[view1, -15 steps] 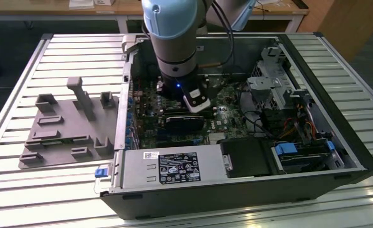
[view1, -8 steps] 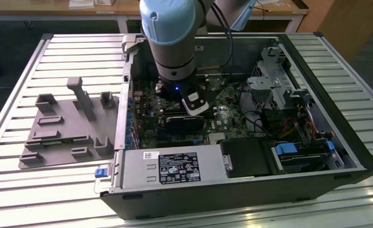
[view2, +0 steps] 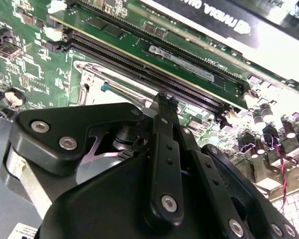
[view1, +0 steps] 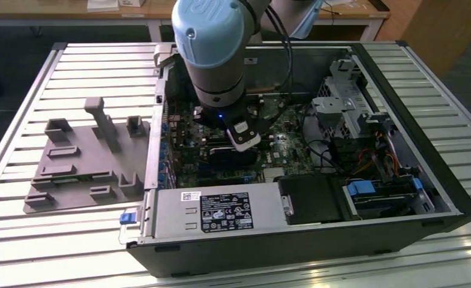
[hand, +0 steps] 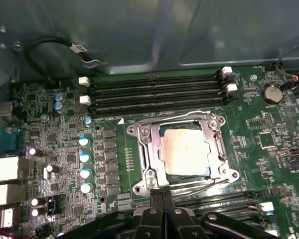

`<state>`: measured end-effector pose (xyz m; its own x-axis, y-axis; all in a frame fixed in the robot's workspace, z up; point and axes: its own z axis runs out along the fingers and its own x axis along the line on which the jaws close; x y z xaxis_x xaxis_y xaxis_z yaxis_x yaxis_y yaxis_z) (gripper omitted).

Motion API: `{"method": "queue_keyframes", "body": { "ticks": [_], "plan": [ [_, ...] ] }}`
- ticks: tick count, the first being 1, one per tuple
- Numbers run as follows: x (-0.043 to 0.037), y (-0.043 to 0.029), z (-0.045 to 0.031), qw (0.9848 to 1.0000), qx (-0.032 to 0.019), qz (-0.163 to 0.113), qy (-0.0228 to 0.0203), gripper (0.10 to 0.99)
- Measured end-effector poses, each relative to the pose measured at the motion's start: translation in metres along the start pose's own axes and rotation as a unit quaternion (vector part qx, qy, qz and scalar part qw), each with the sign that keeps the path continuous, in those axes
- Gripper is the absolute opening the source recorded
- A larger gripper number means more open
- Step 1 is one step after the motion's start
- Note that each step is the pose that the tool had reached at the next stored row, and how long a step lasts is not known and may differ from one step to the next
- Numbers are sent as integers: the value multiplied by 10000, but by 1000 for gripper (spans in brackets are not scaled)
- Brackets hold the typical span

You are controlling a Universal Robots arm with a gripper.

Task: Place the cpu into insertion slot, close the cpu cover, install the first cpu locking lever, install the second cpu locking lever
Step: 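Install the second cpu locking lever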

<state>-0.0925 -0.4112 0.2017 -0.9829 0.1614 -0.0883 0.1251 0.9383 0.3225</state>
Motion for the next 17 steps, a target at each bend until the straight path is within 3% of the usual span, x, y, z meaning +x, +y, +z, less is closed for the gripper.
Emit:
{"method": "queue_keyframes", "body": {
  "ticks": [17],
  "plan": [
    [71, -109, 85, 9992, -385, 54, 53, 106]
  ]
}}
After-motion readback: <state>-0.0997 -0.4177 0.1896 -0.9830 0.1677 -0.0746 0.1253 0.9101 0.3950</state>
